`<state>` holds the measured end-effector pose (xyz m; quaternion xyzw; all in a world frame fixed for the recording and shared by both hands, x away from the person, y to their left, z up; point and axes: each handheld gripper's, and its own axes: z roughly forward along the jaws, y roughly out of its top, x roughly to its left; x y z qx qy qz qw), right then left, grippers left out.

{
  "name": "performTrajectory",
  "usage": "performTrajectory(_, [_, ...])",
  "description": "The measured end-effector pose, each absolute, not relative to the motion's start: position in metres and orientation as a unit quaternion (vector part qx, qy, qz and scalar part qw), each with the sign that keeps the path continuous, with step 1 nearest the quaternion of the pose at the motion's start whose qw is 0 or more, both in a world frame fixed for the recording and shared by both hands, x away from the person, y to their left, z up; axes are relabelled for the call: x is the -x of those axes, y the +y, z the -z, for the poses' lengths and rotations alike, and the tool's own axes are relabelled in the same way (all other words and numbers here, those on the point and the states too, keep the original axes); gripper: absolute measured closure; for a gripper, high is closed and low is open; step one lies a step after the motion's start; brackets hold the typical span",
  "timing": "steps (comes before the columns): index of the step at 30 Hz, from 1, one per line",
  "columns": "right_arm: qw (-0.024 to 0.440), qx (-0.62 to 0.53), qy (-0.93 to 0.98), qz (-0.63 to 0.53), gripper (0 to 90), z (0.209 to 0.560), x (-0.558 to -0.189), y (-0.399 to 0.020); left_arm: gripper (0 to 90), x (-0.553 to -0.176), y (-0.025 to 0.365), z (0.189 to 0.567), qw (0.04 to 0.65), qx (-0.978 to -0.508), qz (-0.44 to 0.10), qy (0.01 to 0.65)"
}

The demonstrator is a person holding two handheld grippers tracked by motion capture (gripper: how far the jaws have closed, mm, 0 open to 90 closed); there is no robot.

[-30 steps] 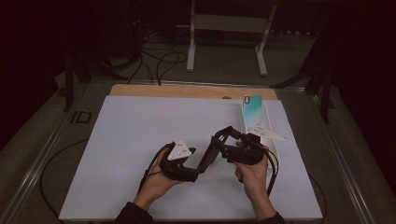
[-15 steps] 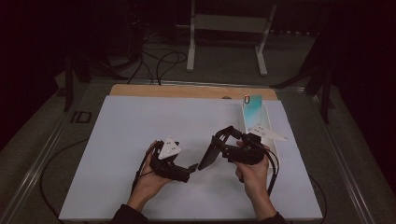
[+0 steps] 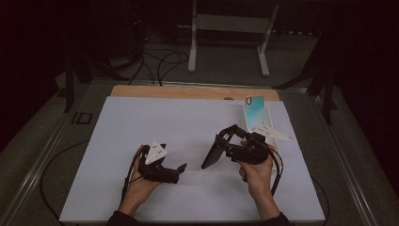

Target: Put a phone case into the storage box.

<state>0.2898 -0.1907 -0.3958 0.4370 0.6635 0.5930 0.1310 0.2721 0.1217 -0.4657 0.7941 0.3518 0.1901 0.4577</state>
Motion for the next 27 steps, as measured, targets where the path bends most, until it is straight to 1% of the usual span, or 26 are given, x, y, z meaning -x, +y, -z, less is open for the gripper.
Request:
performTrajectory(4, [0.139,-0.436,0.663,-0.593,13.8,0.392,-0.292,-0.193,0.0,-0.269,0.135,0.471,0.45,-0.791,-0.201,0.363])
performTrajectory(11, [0.146,-0.437,0.664,-0.589,13.8,0.388,-0.295,-0.194,0.0,-0.263,0.154,0.474,0.454,-0.777,-0.218,0.378])
performTrajectory(16, [0.153,-0.437,0.666,-0.586,13.9,0.384,-0.297,-0.196,0.0,-0.254,0.164,0.479,0.442,-0.776,-0.245,0.377])
performTrajectory(27, [0.174,-0.439,0.667,-0.576,13.9,0.374,-0.304,-0.202,0.0,-0.243,0.185,0.485,0.453,-0.755,-0.259,0.397])
